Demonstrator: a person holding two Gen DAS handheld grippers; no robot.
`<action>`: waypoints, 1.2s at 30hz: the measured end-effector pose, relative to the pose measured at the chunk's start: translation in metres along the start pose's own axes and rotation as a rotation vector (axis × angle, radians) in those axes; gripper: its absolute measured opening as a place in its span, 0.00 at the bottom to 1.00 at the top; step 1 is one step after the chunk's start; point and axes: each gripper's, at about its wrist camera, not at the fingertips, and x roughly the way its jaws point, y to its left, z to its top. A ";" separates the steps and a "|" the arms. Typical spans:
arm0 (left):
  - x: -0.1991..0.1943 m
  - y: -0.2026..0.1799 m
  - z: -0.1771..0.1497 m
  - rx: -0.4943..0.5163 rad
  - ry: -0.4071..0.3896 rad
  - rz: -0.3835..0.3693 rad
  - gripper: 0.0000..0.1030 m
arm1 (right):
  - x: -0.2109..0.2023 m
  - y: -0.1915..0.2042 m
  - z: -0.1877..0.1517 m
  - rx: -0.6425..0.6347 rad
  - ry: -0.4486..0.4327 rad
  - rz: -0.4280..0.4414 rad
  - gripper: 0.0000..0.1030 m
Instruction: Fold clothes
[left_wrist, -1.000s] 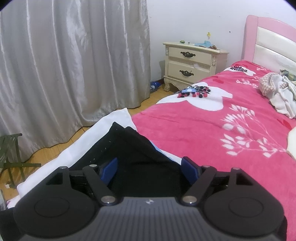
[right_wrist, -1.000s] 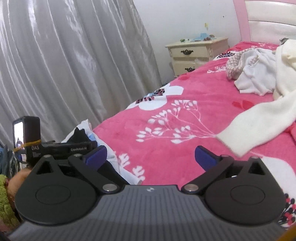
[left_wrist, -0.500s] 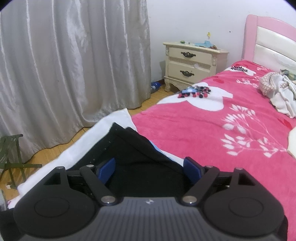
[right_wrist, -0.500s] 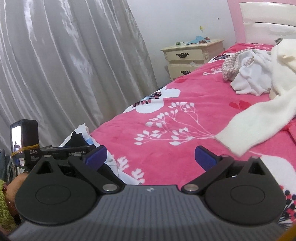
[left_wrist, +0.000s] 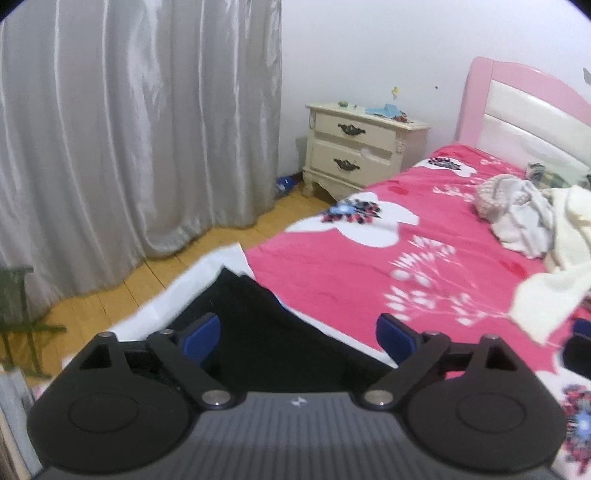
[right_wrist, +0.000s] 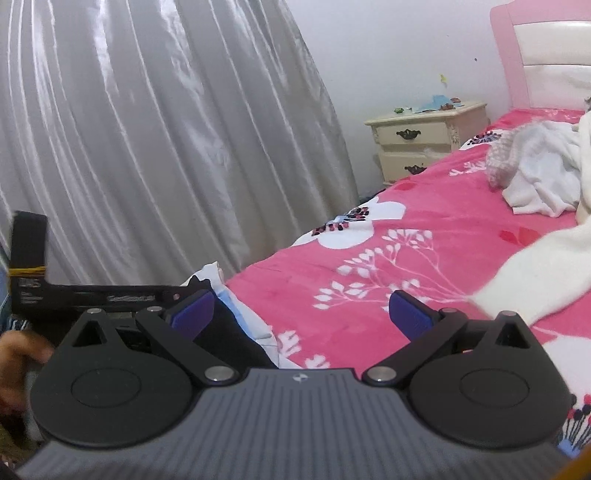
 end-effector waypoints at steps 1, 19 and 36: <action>-0.002 -0.001 -0.002 -0.011 0.020 -0.008 0.93 | 0.000 0.001 0.000 -0.002 0.000 -0.004 0.99; -0.028 -0.017 -0.036 -0.008 0.129 0.049 0.96 | -0.004 0.006 0.005 -0.030 -0.026 0.002 0.99; -0.030 -0.016 -0.040 -0.013 0.143 0.038 0.96 | -0.005 0.007 0.006 -0.011 -0.027 0.032 0.99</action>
